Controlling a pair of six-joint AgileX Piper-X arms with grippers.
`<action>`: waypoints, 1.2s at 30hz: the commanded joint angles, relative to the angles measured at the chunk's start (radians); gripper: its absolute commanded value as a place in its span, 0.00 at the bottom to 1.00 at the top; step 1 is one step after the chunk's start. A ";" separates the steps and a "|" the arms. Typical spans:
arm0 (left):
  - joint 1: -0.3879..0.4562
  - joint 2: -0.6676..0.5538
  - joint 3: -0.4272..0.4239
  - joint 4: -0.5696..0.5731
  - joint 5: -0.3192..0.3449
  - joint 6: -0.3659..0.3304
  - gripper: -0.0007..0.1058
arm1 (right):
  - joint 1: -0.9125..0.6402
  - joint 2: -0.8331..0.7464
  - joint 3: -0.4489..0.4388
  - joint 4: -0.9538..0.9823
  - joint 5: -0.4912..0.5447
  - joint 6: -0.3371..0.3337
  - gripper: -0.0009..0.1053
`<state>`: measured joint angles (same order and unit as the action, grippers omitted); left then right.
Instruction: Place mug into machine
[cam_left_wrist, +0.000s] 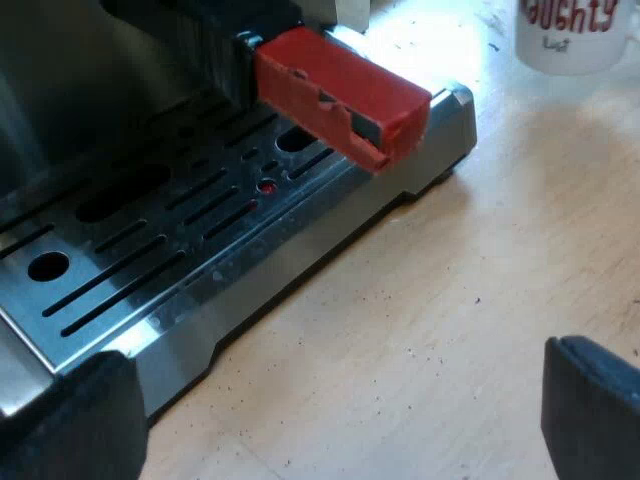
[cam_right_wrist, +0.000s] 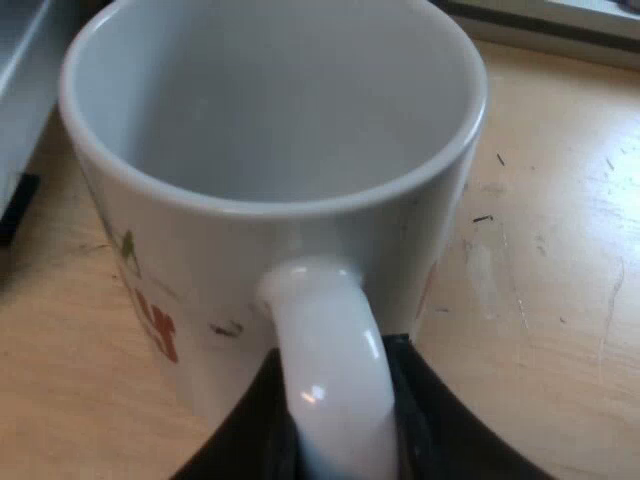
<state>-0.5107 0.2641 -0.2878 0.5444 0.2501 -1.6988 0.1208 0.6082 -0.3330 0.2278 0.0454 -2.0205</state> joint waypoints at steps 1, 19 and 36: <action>-0.003 0.001 0.029 -0.069 -0.014 -0.009 0.77 | 0.002 -0.165 -0.071 0.210 -0.038 -0.012 0.01; -0.003 0.002 0.161 -0.340 -0.134 -0.009 0.77 | 0.379 -0.204 -0.201 0.392 0.002 0.126 0.01; -0.003 0.002 0.161 -0.340 -0.149 -0.009 0.77 | 0.793 0.266 -0.199 -0.168 0.340 0.298 0.01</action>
<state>-0.5107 0.2648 -0.1250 0.2230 0.1167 -1.6988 0.9128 0.8559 -0.5178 0.1506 0.3559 -1.7450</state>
